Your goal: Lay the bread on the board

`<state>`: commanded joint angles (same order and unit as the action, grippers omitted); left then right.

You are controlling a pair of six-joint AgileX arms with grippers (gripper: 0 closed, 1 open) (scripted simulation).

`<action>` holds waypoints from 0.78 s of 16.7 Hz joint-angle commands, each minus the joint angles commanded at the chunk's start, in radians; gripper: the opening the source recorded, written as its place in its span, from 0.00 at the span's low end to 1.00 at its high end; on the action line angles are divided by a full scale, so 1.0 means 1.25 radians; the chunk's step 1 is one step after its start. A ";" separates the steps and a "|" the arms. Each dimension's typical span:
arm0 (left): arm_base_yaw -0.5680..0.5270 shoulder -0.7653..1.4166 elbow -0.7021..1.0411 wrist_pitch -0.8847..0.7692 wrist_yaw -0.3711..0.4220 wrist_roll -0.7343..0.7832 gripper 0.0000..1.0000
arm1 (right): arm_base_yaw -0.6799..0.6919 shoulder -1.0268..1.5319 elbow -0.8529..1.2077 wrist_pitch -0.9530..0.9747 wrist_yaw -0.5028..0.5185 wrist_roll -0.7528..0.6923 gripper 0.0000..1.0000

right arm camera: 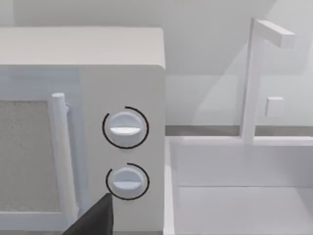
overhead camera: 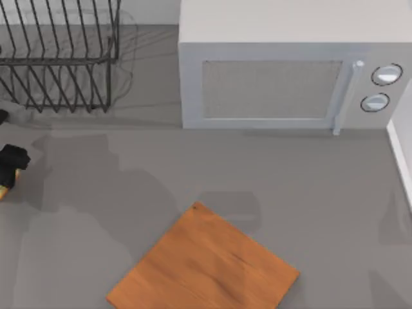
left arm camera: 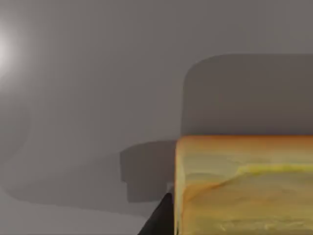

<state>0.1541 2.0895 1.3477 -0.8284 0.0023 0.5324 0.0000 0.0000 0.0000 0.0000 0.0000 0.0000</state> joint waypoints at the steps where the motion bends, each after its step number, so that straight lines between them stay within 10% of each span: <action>1: 0.000 0.000 0.000 0.000 0.000 0.000 0.10 | 0.000 0.000 0.000 0.000 0.000 0.000 1.00; 13: -0.002 -0.015 0.015 -0.017 0.004 -0.002 0.00 | 0.000 0.000 0.000 0.000 0.000 0.000 1.00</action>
<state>0.1521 2.0711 1.3660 -0.8498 0.0079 0.5295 0.0000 0.0000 0.0000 0.0000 0.0000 0.0000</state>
